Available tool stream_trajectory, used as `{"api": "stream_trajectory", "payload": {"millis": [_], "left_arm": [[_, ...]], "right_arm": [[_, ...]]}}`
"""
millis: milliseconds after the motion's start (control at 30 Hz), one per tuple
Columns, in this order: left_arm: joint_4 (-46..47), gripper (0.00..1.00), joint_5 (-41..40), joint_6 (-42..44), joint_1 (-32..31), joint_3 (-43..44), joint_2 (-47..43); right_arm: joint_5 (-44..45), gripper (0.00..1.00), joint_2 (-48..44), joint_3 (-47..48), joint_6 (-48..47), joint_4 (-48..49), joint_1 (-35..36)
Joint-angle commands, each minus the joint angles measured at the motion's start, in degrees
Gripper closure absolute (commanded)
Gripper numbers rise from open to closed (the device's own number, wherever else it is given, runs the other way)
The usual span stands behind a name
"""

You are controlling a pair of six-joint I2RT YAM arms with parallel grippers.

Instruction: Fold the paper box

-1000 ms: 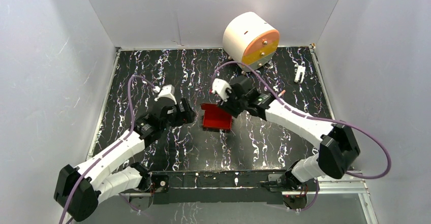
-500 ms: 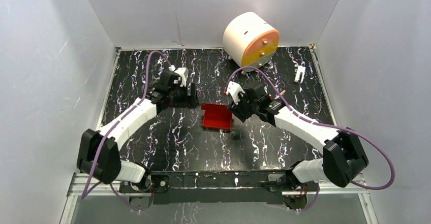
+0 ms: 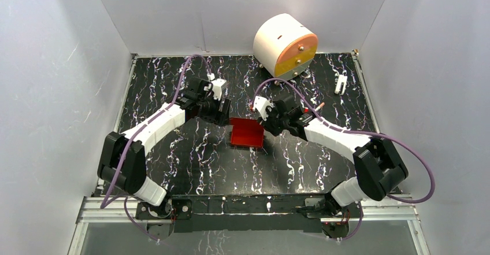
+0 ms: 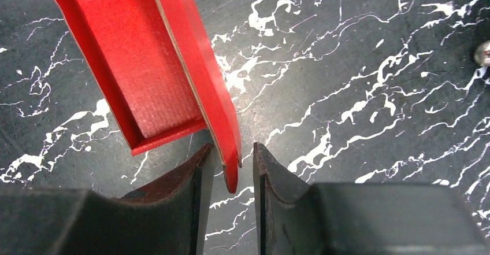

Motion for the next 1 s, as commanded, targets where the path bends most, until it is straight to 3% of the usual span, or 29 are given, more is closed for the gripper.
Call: {"api": "stream_trajectory", "payload": {"millis": [0,633,967], "left_arm": [[0.53,0.29,6.07,4.03,0.45,2.97,1.13],[1.09,0.47,14.84,10.17,0.45,2.75,5.64],[1.61,0.49,12.22,22.07,0.62,3.49,4.04]], "right_arm": [[-2.00,0.63,1.11,0.82,-1.11,2.71,-0.32],[-6.78,0.95,-0.44,-3.06,-1.82,6.52,-0.98],[-11.44,1.00,-1.32,-1.83,-7.20,3.85,-1.19]]}}
